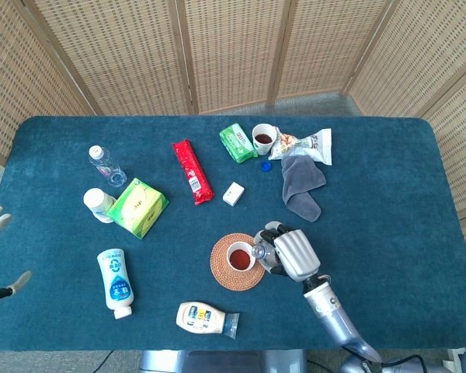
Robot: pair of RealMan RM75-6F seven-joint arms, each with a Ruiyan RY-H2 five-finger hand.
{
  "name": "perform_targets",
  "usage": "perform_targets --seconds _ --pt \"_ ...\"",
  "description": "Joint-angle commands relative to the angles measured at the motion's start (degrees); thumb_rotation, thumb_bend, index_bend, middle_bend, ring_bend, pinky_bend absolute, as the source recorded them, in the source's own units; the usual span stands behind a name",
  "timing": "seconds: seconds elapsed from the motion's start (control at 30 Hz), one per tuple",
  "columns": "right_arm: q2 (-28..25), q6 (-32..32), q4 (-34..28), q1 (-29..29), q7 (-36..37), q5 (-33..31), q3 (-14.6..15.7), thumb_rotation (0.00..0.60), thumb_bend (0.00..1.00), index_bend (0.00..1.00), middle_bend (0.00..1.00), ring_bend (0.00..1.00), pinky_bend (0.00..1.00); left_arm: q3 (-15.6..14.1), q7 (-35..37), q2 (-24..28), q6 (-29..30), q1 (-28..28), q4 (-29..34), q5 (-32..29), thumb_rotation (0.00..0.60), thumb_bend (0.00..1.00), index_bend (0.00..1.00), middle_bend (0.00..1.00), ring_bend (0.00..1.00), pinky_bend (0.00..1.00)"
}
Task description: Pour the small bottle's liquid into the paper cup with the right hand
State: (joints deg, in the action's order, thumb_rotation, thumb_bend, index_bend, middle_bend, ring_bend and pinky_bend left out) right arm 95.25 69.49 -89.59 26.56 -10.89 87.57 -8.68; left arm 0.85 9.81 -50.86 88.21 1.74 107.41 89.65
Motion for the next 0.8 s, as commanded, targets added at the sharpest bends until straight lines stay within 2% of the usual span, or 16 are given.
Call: perform_targets --seconds 0.03,0.5,0.8 --pt "0.8 -0.2 0.0 0.7 -3.1 -1.1 -0.6 0.600 0.83 0.44 0.59 0.30 0.80 0.0 0.2 0.1 0.1 0.0 0.0 -0.1 0.600 0.27 0.00 0.00 0.00 0.00" --pt "1.4 -0.3 -0.2 2.4 -13.2 -1.7 -0.1 0.600 0.83 0.45 0.61 0.31 0.80 0.0 0.6 0.2 -0.1 0.1 -0.1 -0.2 0.600 0.27 0.00 0.00 0.00 0.00" --pt "1.7 -0.2 0.4 3.2 -16.6 -1.4 0.4 0.600 0.83 0.45 0.61 0.31 0.80 0.0 0.6 0.2 -0.2 0.2 0.0 -0.3 0.600 0.27 0.00 0.00 0.00 0.00"
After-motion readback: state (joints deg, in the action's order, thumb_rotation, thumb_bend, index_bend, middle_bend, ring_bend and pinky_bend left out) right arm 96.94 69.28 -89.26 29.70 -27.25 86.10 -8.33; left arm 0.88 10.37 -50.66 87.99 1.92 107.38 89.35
